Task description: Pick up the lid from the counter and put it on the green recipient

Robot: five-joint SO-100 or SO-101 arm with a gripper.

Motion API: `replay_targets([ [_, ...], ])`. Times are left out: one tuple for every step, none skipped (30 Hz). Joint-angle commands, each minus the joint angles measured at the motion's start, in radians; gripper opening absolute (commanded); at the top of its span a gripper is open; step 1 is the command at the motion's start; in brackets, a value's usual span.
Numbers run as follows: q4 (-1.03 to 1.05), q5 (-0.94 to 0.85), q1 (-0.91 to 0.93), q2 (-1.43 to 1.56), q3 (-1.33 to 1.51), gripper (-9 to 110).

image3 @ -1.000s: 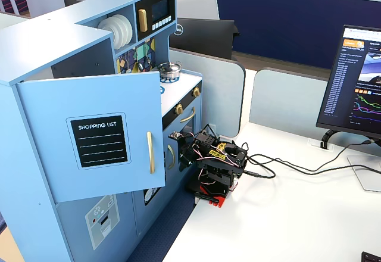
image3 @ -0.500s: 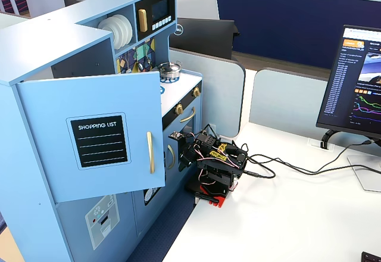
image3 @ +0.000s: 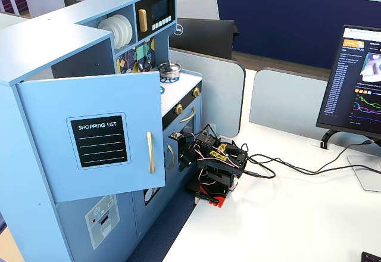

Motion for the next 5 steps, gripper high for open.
replay_targets([
  [0.184,-0.003,0.018,-0.011,-0.005,2],
  [0.184,-0.003,0.018,-0.011,-0.005,2],
  [0.184,-0.003,0.018,-0.011,-0.005,2],
  [0.184,-0.003,0.018,-0.011,-0.005,2],
  [0.184,-0.003,0.018,-0.011,-0.005,2],
])
